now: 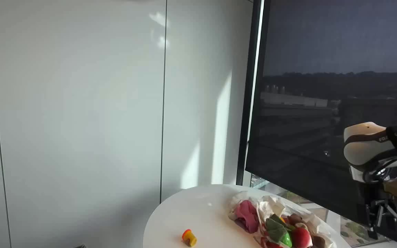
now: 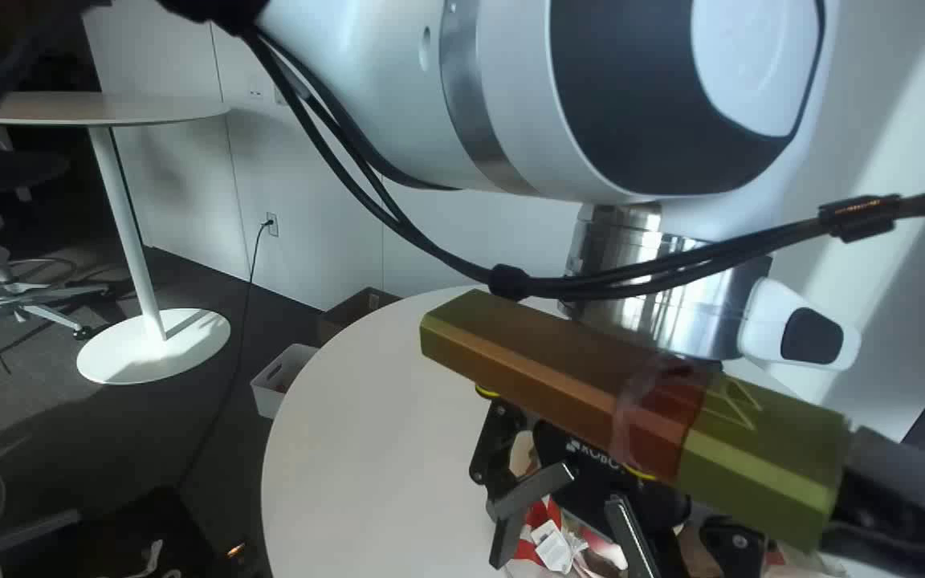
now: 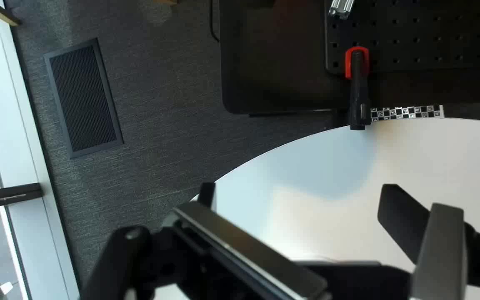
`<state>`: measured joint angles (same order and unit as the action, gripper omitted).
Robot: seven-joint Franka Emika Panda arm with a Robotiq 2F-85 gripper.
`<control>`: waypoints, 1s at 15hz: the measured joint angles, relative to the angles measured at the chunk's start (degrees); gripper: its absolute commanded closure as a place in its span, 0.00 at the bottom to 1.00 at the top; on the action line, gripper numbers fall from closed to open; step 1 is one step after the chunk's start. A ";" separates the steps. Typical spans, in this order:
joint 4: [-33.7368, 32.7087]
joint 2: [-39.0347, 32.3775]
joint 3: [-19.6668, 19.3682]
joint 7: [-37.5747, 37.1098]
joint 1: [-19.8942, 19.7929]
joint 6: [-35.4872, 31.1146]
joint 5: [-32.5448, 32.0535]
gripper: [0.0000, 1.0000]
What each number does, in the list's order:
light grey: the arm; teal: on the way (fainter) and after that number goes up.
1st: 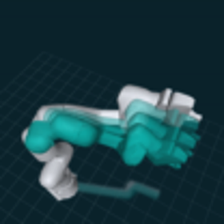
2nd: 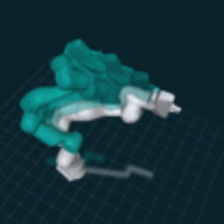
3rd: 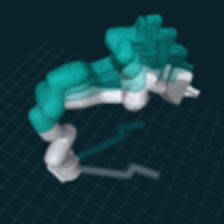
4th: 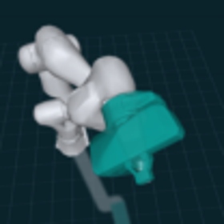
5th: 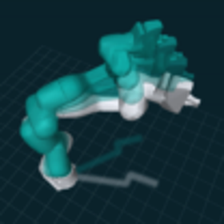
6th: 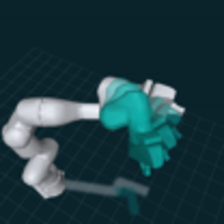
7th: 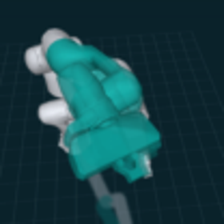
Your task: Remove all the objects in the plastic bag and place them on the table
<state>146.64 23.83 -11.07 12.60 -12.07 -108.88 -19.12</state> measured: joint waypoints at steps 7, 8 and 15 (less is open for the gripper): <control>-0.34 0.03 0.02 0.00 0.00 -0.02 0.00 0.00; -0.34 0.03 0.02 0.00 0.00 -0.02 0.00 0.00; 0.19 -6.25 0.12 1.14 4.07 -10.43 5.33 0.00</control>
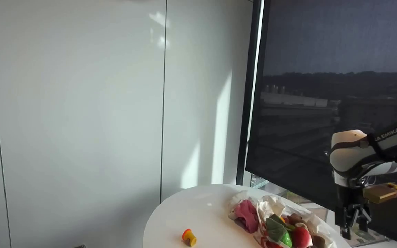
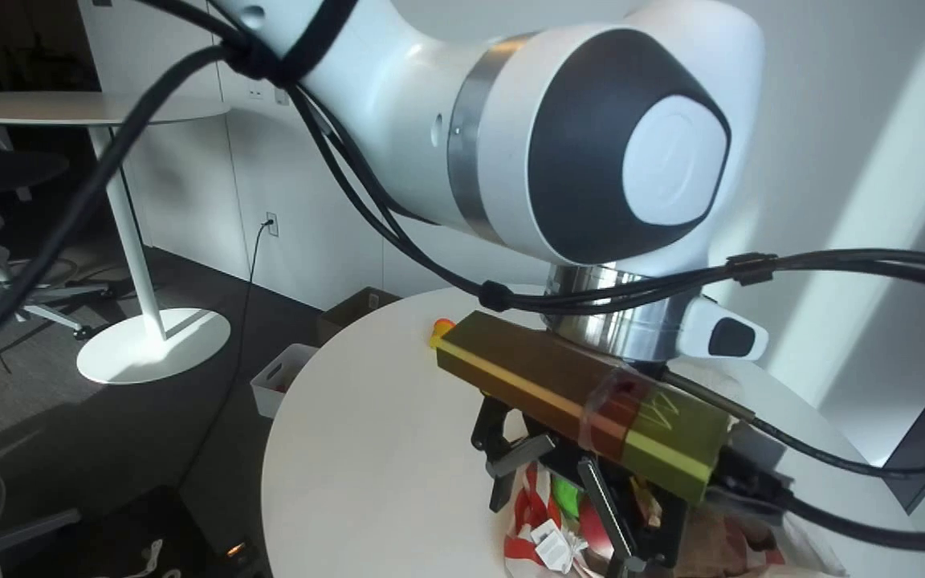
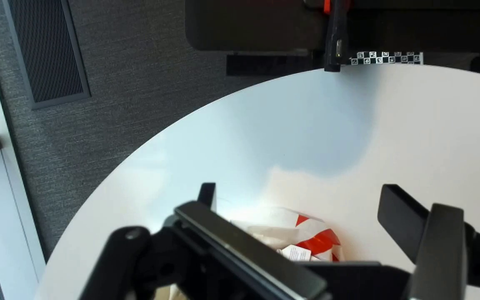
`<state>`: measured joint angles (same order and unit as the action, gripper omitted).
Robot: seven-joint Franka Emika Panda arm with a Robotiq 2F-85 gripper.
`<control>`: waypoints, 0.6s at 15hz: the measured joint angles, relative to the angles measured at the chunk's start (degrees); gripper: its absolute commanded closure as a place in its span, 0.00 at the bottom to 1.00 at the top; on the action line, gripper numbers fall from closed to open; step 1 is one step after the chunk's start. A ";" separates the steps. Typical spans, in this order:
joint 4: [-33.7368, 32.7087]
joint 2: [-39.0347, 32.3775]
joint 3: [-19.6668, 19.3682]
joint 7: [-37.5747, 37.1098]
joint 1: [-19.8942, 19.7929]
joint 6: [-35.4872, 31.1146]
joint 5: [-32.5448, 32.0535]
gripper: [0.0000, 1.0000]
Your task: Remove all the objects in the plastic bag and place them on the table
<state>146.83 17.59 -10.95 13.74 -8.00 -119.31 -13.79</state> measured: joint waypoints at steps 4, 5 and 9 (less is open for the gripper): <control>-3.32 -9.52 0.87 0.72 2.50 -12.24 2.18 0.00; -4.52 -11.91 1.16 0.90 2.75 -14.93 2.38 0.00; -9.13 -21.10 1.90 2.64 2.77 -26.70 5.58 0.00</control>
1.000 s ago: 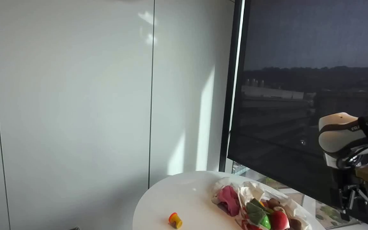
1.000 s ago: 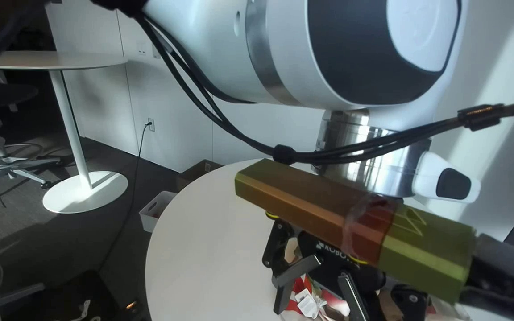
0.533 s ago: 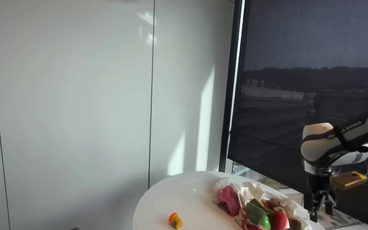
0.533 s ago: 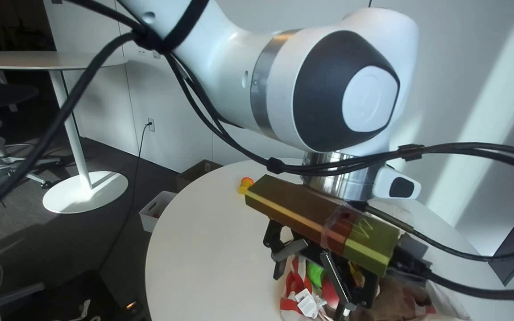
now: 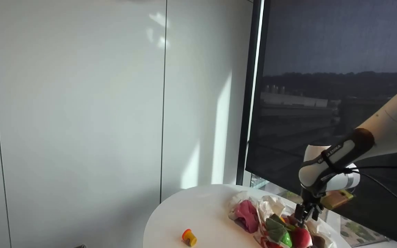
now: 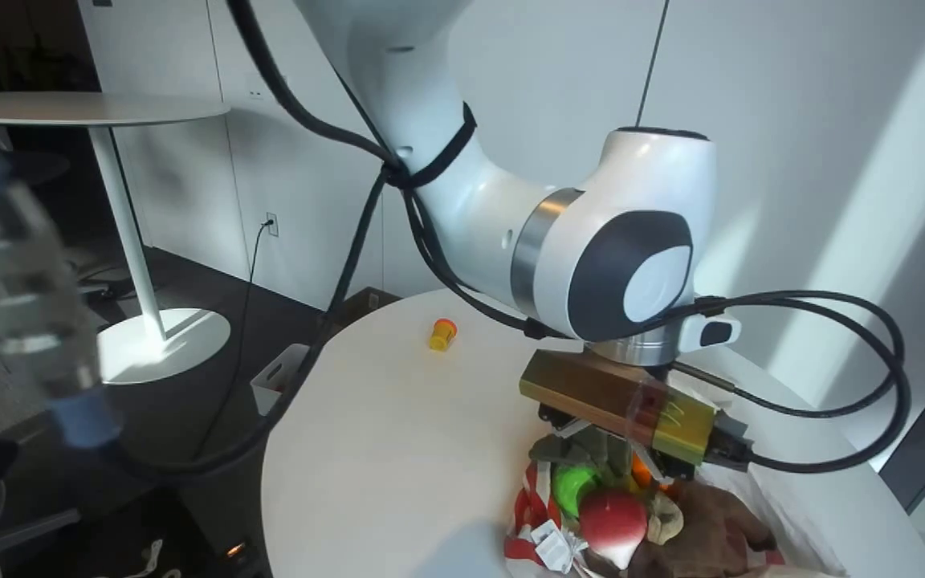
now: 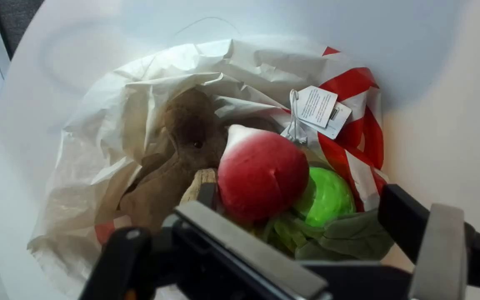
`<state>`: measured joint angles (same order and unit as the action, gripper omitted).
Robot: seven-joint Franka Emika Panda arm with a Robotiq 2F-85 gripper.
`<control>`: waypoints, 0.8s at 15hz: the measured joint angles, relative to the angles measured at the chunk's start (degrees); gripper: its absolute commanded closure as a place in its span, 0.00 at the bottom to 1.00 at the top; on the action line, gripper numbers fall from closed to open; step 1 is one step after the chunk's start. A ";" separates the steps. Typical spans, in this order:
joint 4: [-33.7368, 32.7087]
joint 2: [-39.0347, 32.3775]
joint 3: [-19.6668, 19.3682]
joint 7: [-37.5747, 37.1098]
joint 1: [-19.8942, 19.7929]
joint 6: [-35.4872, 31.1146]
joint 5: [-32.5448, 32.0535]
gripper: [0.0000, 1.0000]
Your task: Remove all the objects in the plastic bag and place them on the table
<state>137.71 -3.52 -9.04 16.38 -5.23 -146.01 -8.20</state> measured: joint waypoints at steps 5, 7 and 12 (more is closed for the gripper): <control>-4.57 -9.62 0.10 0.64 -1.53 -7.60 2.22 0.00; -6.06 -12.67 -0.23 -0.28 -2.06 -9.12 1.40 0.00; -9.74 -18.60 -0.04 -1.03 -3.28 -9.31 1.33 0.00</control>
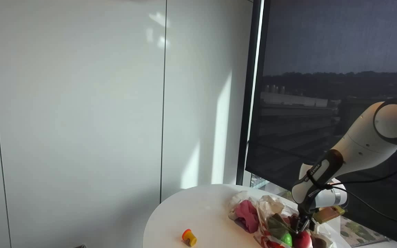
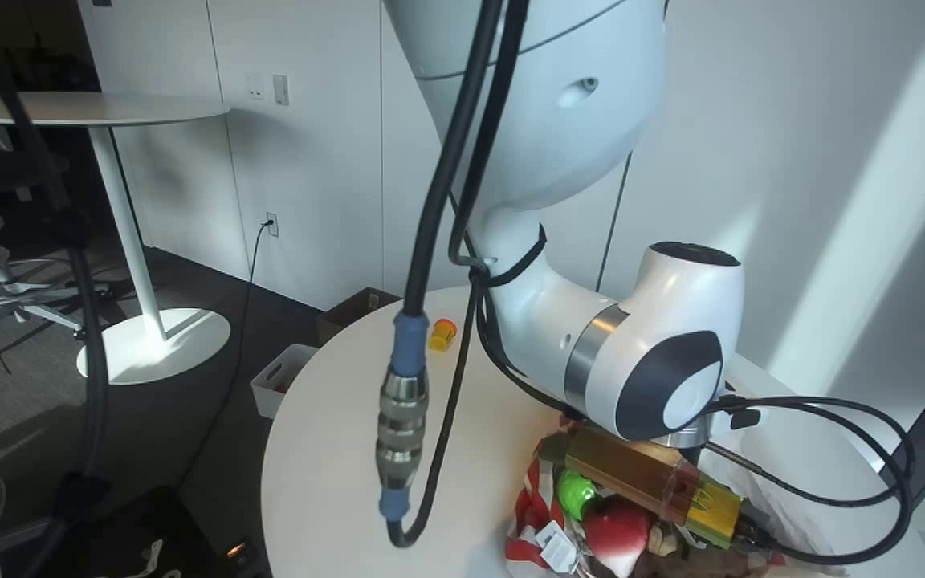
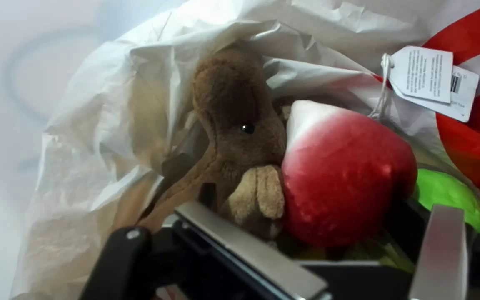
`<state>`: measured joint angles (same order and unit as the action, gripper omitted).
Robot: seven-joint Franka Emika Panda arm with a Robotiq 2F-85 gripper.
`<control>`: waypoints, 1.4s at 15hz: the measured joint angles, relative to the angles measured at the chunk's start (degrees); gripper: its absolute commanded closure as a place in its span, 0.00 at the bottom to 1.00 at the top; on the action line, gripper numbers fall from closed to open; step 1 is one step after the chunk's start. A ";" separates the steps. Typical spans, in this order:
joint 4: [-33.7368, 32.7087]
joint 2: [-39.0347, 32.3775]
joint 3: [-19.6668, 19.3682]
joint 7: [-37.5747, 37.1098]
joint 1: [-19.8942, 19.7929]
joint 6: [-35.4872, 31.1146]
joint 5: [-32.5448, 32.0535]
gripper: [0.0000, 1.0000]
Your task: Remove all the objects in the plastic bag and place them on the table
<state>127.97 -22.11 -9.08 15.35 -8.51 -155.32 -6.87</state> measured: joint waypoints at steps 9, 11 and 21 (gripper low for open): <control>-4.15 -3.58 3.10 0.12 -4.02 0.44 1.92 0.79; -4.27 -3.58 3.59 0.12 -4.57 0.49 2.02 0.90; 1.58 7.32 -1.09 -6.28 -0.29 2.45 -7.45 0.91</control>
<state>129.55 -14.79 -10.16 9.07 -8.79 -152.87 -14.33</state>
